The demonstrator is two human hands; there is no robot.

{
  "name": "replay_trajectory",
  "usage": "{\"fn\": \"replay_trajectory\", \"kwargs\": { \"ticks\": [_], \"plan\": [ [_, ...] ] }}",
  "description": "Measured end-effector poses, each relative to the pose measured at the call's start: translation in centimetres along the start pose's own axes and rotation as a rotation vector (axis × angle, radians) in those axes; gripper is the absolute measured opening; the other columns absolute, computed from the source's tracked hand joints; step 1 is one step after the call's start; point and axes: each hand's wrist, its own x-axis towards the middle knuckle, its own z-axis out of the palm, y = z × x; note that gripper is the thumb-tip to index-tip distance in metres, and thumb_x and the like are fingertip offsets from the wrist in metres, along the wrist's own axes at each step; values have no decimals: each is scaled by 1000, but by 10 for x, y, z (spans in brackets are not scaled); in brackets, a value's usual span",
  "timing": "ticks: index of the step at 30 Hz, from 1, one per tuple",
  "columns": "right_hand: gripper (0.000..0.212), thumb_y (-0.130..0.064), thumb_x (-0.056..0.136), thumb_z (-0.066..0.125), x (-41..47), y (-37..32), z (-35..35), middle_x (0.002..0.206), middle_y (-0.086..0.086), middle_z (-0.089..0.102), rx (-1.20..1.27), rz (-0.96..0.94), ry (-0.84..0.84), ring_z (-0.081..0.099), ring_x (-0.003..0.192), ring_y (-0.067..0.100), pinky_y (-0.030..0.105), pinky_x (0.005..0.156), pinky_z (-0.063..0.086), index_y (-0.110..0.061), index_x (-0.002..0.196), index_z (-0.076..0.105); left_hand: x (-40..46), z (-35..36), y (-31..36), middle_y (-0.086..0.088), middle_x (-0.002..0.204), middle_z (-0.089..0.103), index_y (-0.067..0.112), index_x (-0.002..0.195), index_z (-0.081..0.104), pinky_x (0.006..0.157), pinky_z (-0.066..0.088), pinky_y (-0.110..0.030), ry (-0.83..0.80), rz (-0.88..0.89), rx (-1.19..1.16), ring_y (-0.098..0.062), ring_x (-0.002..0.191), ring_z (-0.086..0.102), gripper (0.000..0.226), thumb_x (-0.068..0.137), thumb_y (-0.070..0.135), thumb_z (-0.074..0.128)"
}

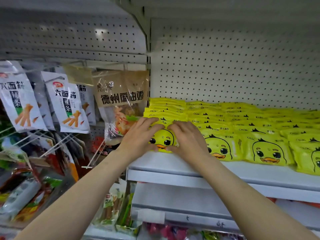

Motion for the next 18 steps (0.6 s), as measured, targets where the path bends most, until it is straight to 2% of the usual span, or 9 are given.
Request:
{"fn": "replay_trajectory", "kwargs": {
  "ticks": [7, 11, 15, 18],
  "plan": [
    [72, -42, 51, 92, 15, 0, 4, 114, 2, 64, -74, 22, 36, 59, 108, 28, 45, 104, 41, -18, 111, 60, 14, 6, -6, -1, 132, 53, 25, 124, 53, 88, 47, -38, 43, 1, 32, -20, 117, 37, 85, 50, 43, 89],
    [69, -38, 53, 92, 17, 2, 5, 113, 3, 64, -81, 22, 47, 59, 108, 28, 44, 102, 42, -18, 110, 58, 18, 10, -5, -1, 129, 54, 27, 123, 46, 85, 50, -41, 43, -3, 16, -21, 114, 40, 88, 49, 45, 89],
    [68, -37, 56, 91, 11, 0, 7, 123, 7, 62, -88, 9, 55, 57, 115, 29, 38, 92, 48, -17, 113, 60, 9, 11, -13, -3, 138, 50, 24, 130, 50, 92, 47, -39, 56, 57, 14, -22, 119, 39, 87, 55, 45, 87],
    [69, -36, 56, 91, 9, -1, 9, 127, 10, 61, -81, 3, 68, 57, 118, 30, 37, 87, 51, -14, 114, 61, 3, 10, -18, -6, 144, 45, 24, 136, 44, 95, 45, -41, 53, 100, 11, -24, 123, 38, 93, 56, 41, 88]
  ]
}}
